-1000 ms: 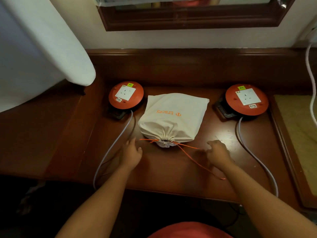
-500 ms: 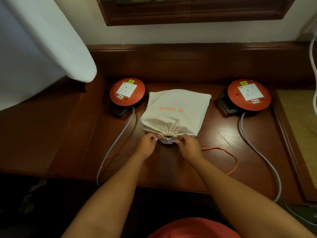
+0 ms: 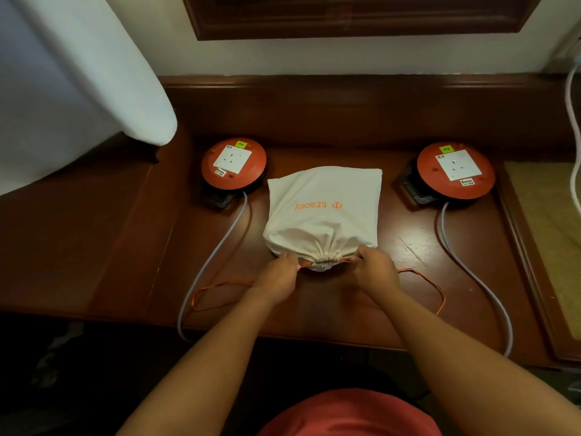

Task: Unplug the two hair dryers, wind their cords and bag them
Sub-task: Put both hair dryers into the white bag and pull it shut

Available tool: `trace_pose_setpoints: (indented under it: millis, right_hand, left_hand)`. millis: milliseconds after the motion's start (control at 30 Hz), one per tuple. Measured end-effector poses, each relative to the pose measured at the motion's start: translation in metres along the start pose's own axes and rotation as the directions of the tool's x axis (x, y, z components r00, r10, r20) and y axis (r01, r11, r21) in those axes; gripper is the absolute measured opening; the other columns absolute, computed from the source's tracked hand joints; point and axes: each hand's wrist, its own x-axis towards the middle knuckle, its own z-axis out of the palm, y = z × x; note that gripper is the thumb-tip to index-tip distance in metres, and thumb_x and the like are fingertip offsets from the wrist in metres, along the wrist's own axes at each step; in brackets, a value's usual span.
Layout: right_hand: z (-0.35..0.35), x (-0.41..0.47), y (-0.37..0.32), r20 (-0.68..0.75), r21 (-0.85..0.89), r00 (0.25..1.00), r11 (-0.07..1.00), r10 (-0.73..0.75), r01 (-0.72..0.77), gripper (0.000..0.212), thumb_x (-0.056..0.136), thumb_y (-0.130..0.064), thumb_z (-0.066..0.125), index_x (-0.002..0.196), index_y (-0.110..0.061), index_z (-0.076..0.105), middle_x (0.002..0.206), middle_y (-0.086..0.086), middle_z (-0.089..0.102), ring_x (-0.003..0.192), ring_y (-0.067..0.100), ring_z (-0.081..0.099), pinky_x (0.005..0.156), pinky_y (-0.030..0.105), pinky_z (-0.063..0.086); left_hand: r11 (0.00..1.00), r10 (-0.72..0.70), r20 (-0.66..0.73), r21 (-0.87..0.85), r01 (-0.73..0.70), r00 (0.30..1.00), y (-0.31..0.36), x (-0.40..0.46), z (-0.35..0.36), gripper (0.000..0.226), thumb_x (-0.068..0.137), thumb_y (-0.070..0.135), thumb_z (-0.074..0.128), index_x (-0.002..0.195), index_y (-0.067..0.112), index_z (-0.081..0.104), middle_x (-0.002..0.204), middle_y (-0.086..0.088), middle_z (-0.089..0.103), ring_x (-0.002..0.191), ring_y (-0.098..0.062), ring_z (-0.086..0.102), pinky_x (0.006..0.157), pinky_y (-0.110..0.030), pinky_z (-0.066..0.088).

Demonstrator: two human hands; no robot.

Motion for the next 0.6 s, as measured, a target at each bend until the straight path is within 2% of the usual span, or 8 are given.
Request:
trace_pose_setpoints:
  millis: [67, 167, 333, 467, 600]
  right_hand:
    - [-0.003, -0.007, 0.007, -0.021, -0.039, 1.0, 0.999, -0.009, 0.009, 0.021, 0.092, -0.023, 0.053, 0.079, -0.008, 0.059, 0.082, 0.011, 0.064, 0.076, 0.03, 0.056, 0.058, 0.03, 0.037]
    - [-0.006, -0.014, 0.014, -0.027, -0.084, 1.0, 0.996, -0.014, 0.012, 0.015, 0.092, -0.023, 0.054, 0.081, -0.013, 0.058, 0.083, 0.008, 0.064, 0.08, 0.031, 0.057, 0.058, 0.029, 0.034]
    - [-0.005, -0.016, 0.021, -0.015, -0.133, 1.0, 0.991, -0.023, 0.021, 0.017, 0.089, -0.015, 0.054, 0.075, -0.017, 0.044, 0.084, 0.01, 0.065, 0.08, 0.035, 0.058, 0.058, 0.029, 0.032]
    - [-0.01, -0.021, 0.026, -0.007, -0.135, 1.0, 0.991, -0.016, 0.014, 0.02, 0.088, -0.016, 0.056, 0.073, -0.019, 0.043, 0.082, 0.01, 0.064, 0.081, 0.035, 0.057, 0.058, 0.029, 0.032]
    - [-0.012, -0.024, 0.033, 0.011, -0.167, 1.0, 0.986, 0.01, -0.009, 0.023, 0.089, -0.016, 0.055, 0.071, -0.019, 0.043, 0.074, 0.007, 0.058, 0.078, 0.032, 0.056, 0.058, 0.028, 0.031]
  left_hand:
    - [0.997, 0.016, 0.032, 0.069, -0.018, 0.999, -0.002, -0.002, -0.002, 0.018, 0.101, 0.019, 0.038, 0.107, 0.005, 0.047, 0.112, -0.016, 0.054, 0.095, -0.036, 0.058, 0.078, -0.05, 0.047]
    - [0.993, 0.023, 0.037, 0.115, -0.027, 0.999, -0.004, -0.007, -0.006, 0.015, 0.101, 0.018, 0.037, 0.105, 0.005, 0.045, 0.111, -0.016, 0.053, 0.093, -0.037, 0.058, 0.074, -0.049, 0.046]
    - [0.99, 0.051, 0.022, 0.127, -0.054, 0.998, -0.01, -0.019, -0.006, 0.012, 0.1, 0.014, 0.039, 0.105, 0.004, 0.044, 0.11, -0.017, 0.051, 0.093, -0.04, 0.058, 0.071, -0.048, 0.041]
    - [0.988, 0.07, 0.015, 0.137, -0.071, 0.997, -0.014, -0.025, -0.005, 0.01, 0.097, 0.009, 0.041, 0.106, 0.006, 0.045, 0.11, -0.015, 0.052, 0.093, -0.039, 0.058, 0.071, -0.047, 0.042]
    - [0.99, 0.072, 0.017, 0.122, -0.074, 0.997, -0.011, -0.029, -0.003, 0.013, 0.1, 0.015, 0.04, 0.105, 0.006, 0.046, 0.111, -0.015, 0.054, 0.094, -0.039, 0.057, 0.073, -0.047, 0.042]
